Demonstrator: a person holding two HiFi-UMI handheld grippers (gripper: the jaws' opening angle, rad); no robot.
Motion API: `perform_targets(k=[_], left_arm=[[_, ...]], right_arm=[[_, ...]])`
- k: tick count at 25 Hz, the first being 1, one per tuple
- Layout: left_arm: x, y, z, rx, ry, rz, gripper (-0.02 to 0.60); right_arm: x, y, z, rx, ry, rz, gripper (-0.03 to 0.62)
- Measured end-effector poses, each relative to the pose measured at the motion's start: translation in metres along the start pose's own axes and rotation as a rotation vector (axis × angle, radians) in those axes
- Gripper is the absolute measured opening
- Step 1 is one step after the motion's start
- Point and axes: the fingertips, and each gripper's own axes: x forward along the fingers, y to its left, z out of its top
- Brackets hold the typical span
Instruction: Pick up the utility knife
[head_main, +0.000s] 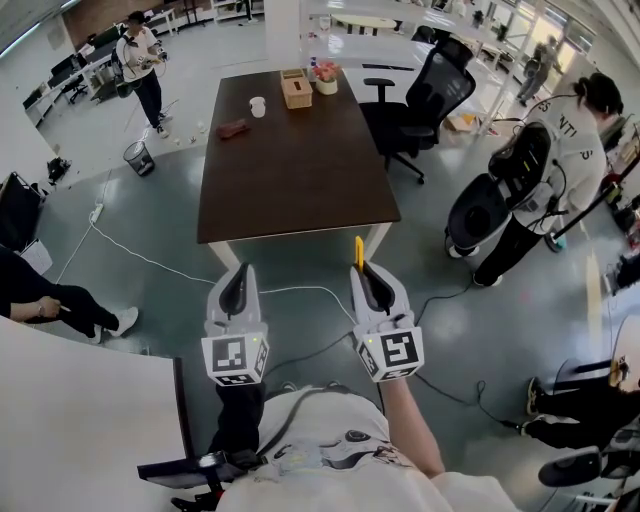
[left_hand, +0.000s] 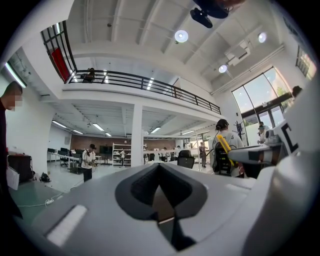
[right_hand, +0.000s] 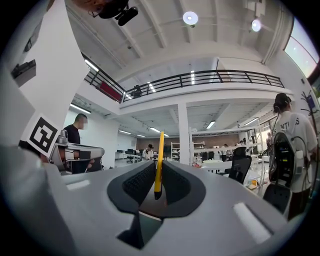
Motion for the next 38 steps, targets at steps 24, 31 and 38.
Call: perform_targets(k=[24,31,38], left_arm=[[0.004,-0.002,-0.013,0.004,0.028,-0.021,-0.003],[0.006,0.002,-0.010,0.004,0.039,-0.020,-0.003],[0.006,0.006,-0.014,0.003,0.037,-0.018,-0.003]], right_arm=[[0.003,0.002,-0.009,0.010,0.016,0.000,0.044],[0.008,0.004,-0.005,0.009,0.020,0.003,0.044],[0.011,0.009,-0.009,0.009,0.019,0.010,0.044]])
